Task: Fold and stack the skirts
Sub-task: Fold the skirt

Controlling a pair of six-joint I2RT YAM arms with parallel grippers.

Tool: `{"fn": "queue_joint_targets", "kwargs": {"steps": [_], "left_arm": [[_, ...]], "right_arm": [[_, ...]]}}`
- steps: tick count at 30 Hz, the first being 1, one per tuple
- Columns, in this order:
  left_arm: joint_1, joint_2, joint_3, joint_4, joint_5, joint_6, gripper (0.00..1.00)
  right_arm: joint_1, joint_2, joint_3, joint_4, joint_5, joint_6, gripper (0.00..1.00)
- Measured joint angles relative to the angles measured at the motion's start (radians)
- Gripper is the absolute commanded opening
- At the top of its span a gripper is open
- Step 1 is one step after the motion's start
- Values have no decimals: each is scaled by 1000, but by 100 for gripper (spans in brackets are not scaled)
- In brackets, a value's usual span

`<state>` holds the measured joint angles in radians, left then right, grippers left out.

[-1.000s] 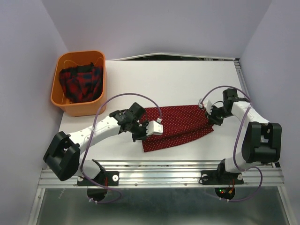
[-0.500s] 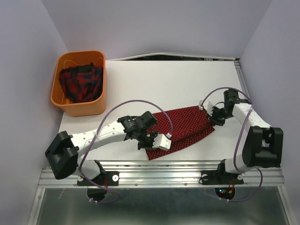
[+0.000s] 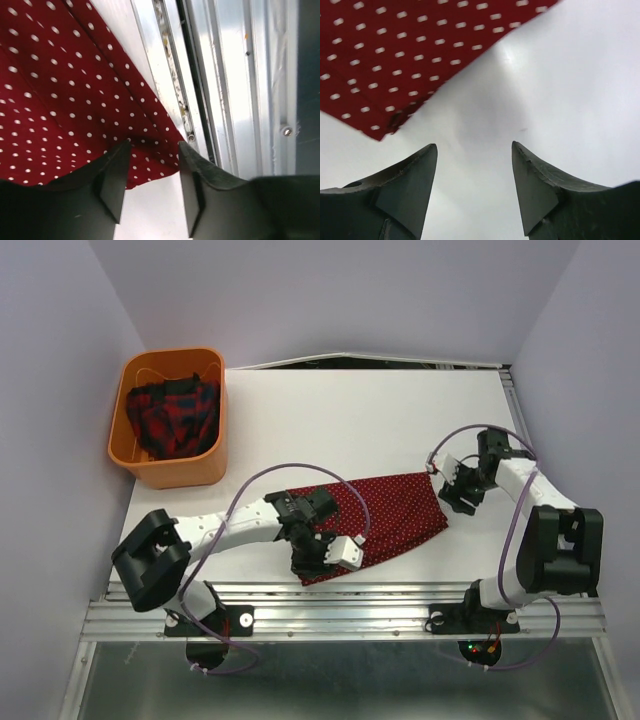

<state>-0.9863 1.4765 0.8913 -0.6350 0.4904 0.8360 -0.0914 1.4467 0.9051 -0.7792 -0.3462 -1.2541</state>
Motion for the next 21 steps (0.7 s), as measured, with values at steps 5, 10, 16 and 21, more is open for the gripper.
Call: {"fn": "queue_joint_targets", "kwargs": {"steps": [5, 10, 16, 21], "left_arm": [[3, -95, 58, -31, 60, -10, 55], [131, -155, 161, -44, 137, -61, 51], [456, -56, 259, 40, 81, -211, 51], [511, 112, 364, 67, -31, -278, 51]], "right_arm": [[0, 125, 234, 22, 12, 126, 63], [17, 213, 489, 10, -56, 229, 56], [183, 171, 377, 46, -59, 257, 48], [307, 157, 176, 35, -21, 235, 46]]}}
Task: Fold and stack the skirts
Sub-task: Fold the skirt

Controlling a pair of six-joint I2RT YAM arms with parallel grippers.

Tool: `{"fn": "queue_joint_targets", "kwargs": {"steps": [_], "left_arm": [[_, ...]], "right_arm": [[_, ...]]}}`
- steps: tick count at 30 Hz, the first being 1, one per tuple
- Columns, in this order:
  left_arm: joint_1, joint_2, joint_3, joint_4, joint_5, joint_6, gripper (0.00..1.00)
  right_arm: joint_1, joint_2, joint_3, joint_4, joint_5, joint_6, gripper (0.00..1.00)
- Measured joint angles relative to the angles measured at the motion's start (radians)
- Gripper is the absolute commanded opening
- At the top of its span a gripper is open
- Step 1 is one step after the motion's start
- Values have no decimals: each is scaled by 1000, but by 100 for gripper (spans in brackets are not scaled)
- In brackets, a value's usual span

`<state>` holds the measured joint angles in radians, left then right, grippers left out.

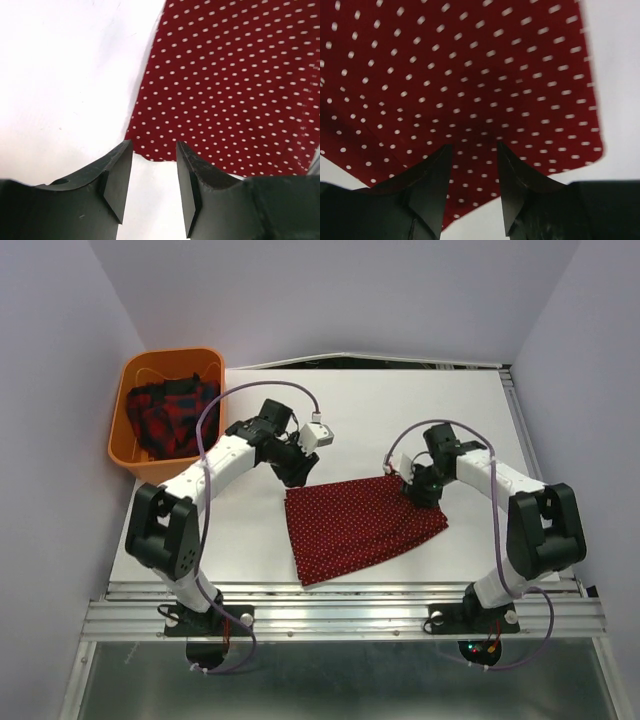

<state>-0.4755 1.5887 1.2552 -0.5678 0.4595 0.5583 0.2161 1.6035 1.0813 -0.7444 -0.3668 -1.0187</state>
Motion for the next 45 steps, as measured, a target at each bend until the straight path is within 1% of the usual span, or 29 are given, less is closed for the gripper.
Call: {"fn": "queue_joint_targets", "kwargs": {"steps": [3, 5, 9, 10, 12, 13, 15, 16, 18, 19, 21, 25, 29, 32, 33, 37, 38, 39, 40, 43, 45], "left_arm": [[10, 102, 39, -1, -41, -12, 52], [15, 145, 41, -11, -53, -13, 52], [19, 219, 39, -50, -64, -5, 49], [19, 226, 35, -53, -64, -2, 42], [19, 230, 27, -62, -60, 5, 34], [19, 230, 27, -66, -57, 5, 26], [19, 230, 27, -67, -45, 11, 17], [19, 235, 27, -67, -38, 13, 9], [19, 251, 28, -67, -24, 14, 2], [19, 262, 29, -68, -19, 15, 0], [19, 308, 35, -69, -2, 19, 0], [19, 392, 138, -117, 16, 21, 0], [20, 442, 220, -115, 16, 21, 0], [30, 444, 228, -114, 16, 21, 0], [33, 443, 228, -112, 15, 20, 0], [53, 443, 228, -99, 0, 5, 0], [61, 443, 231, -98, -5, 1, 4], [66, 443, 235, -99, -8, -2, 10], [70, 443, 243, -106, -10, -6, 24], [78, 433, 259, -111, -3, -19, 42], [78, 407, 247, -109, -5, -25, 46]], "right_arm": [[45, -59, -156, 32, 60, -32, 46], [64, -110, -232, 35, 91, -50, 46], [85, -167, -294, 50, 125, -70, 46], [86, -171, -298, 56, 128, -71, 46], [87, -171, -301, 64, 132, -73, 47], [87, -171, -301, 65, 133, -74, 47], [87, -171, -304, 70, 134, -74, 47], [87, -171, -306, 72, 134, -74, 47], [90, -172, -307, 73, 133, -74, 48], [94, -174, -309, 74, 133, -74, 49], [96, -182, -312, 74, 133, -72, 50], [99, -182, -312, 69, 132, -69, 50], [99, -182, -312, 61, 131, -63, 50], [99, -184, -313, 54, 131, -62, 50], [99, -186, -313, 52, 131, -62, 53], [99, -189, -312, 38, 121, -57, 54], [99, -189, -312, 33, 116, -57, 55], [100, -189, -312, 26, 110, -56, 55], [101, -189, -312, 19, 105, -54, 55], [106, -192, -312, 10, 95, -50, 56], [106, -199, -309, 1, 90, -46, 56]]}}
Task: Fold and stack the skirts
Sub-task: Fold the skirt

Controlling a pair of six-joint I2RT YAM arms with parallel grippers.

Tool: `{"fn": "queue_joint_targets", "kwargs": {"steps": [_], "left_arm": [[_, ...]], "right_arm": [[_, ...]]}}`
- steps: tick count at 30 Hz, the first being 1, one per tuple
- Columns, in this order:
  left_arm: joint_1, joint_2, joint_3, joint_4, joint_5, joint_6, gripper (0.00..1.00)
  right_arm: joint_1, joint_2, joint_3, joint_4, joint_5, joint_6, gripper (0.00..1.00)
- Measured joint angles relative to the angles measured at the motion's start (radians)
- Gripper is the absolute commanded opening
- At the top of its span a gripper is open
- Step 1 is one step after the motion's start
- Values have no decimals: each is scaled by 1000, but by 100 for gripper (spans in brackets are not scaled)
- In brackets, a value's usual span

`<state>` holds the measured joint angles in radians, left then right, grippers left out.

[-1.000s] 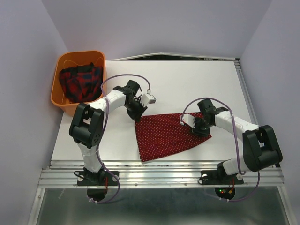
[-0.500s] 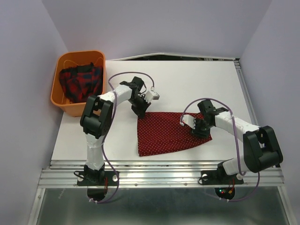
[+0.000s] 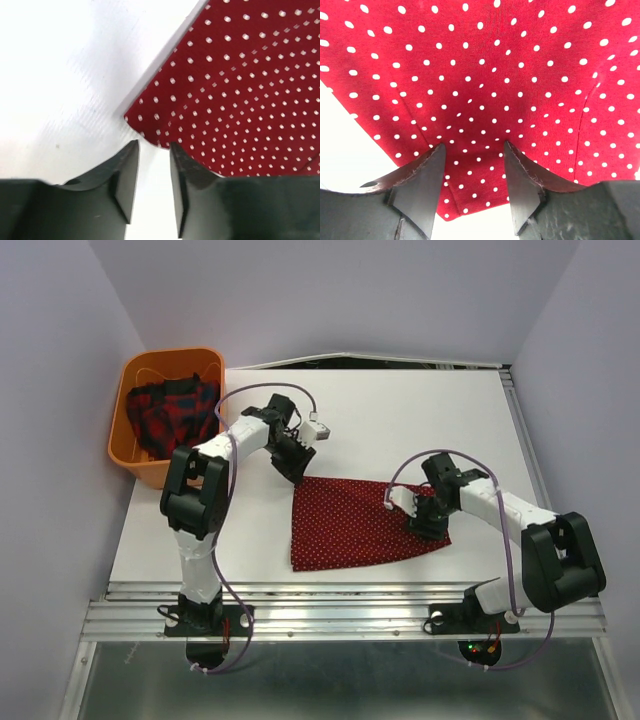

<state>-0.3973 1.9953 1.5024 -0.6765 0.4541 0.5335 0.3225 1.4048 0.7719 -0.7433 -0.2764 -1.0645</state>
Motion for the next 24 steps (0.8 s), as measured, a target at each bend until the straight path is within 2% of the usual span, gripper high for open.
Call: {"fn": "queue_joint_targets", "kwargs": {"steps": [7, 8, 13, 17, 20, 21, 24], "left_arm": [[7, -161, -90, 3, -15, -46, 51], [9, -171, -104, 9, -14, -56, 55], [14, -170, -175, 22, 4, -119, 56], [18, -156, -213, 40, 32, -163, 55], [19, -142, -227, 59, 58, -186, 47], [19, -139, -229, 63, 67, -192, 41], [20, -116, -230, 84, 95, -217, 30]], "right_arm": [[0, -18, 80, -27, -48, 36, 63], [0, -21, 92, -28, -53, 42, 64], [0, -24, 147, -31, -63, 89, 64], [0, -24, 158, -31, -53, 115, 61], [0, -22, 154, -28, -21, 107, 58], [0, -22, 148, -23, -10, 102, 58], [0, -16, 110, -8, 24, 88, 58]]}}
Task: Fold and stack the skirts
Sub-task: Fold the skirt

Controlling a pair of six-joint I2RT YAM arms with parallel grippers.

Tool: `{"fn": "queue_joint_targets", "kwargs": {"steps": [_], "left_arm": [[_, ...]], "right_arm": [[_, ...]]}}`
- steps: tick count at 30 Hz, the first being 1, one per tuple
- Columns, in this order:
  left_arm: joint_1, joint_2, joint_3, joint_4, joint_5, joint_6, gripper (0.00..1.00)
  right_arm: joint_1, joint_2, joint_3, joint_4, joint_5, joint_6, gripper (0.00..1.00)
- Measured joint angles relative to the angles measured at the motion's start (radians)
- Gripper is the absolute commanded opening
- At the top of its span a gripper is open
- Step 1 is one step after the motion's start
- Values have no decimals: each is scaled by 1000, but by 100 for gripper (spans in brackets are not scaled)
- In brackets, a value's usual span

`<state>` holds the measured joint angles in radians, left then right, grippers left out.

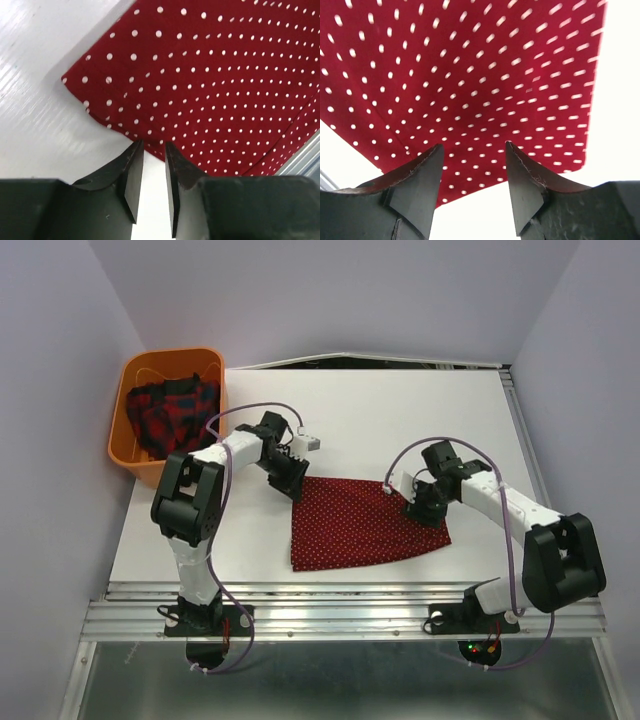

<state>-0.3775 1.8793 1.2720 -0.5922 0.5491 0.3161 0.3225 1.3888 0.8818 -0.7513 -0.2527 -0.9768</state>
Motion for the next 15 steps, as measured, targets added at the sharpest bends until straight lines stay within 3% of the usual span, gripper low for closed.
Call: {"fn": "queue_joint_targets", "kwargs": {"steps": [3, 7, 12, 15], "left_arm": [[0, 42, 4, 26, 27, -18, 13], [9, 115, 74, 19, 79, -37, 2], [9, 220, 227, 8, 106, -42, 0], [8, 328, 401, -5, 111, -43, 0]], "right_arm": [[0, 18, -32, 0, 26, -3, 58], [0, 20, -41, -1, 37, -3, 57], [0, 17, -40, -1, 42, -1, 58], [0, 16, -30, -16, 36, 5, 59]]}}
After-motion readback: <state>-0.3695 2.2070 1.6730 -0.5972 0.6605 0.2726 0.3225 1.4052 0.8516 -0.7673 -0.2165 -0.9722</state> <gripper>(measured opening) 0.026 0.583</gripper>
